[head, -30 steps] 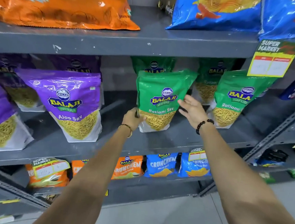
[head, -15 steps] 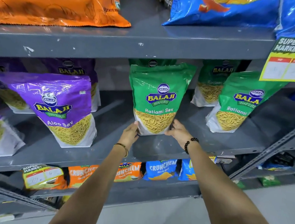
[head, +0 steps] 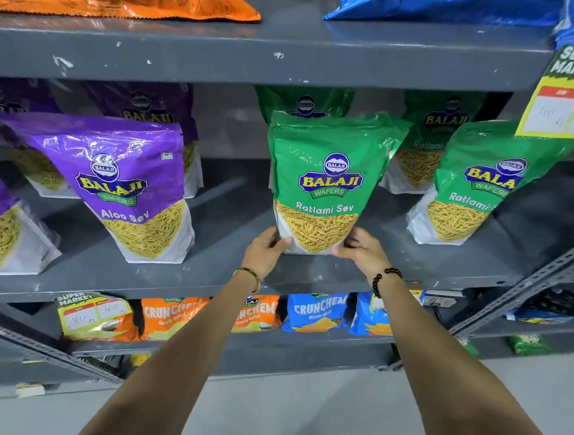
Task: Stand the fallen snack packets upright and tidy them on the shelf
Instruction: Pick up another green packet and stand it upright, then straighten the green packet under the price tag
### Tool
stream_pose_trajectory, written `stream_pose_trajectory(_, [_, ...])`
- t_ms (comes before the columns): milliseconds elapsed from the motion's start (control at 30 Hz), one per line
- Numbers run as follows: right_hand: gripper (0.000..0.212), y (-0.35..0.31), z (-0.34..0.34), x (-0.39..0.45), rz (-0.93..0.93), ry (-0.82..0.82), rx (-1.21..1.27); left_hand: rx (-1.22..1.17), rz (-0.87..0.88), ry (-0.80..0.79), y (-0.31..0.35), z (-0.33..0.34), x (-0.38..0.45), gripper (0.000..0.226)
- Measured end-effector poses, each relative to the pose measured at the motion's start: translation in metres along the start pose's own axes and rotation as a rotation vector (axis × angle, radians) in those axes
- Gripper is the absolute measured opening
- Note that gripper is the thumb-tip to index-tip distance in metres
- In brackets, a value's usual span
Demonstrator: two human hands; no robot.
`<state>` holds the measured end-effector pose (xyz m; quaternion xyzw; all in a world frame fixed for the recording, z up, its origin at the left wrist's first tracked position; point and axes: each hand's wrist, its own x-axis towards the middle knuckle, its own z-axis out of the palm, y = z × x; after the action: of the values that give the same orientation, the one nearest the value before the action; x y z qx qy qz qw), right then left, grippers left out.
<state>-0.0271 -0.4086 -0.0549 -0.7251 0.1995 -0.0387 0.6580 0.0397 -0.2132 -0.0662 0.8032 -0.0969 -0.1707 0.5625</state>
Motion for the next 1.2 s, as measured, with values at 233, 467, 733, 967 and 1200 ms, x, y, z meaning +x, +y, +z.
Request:
stream_pose_trajectory(233, [0.039,0.003,-0.003,-0.003,0.003,-0.029,-0.033,-0.013,-0.036,0.097,0.006,0.000,-0.010,0.028])
stream_pose_trajectory(467, [0.041,0.006,-0.004,-0.005,0.010,-0.038,-0.032,0.000,-0.054,0.093,0.009,-0.001,-0.014,0.033])
stream_pose_trajectory(733, [0.071,0.017,-0.008,-0.018,0.057,0.181,0.040,-0.023,-0.128,0.350,0.004,0.015,-0.041,0.040])
stream_pose_trajectory(967, [0.053,0.032,-0.065,-0.045,0.053,0.524,0.121,0.092,0.075,0.341,0.007,0.073,-0.074,0.024])
stream_pose_trajectory(1200, [0.048,0.050,-0.140,-0.027,0.044,0.774,0.178,0.001,0.055,0.426,0.035,0.142,-0.075,0.034])
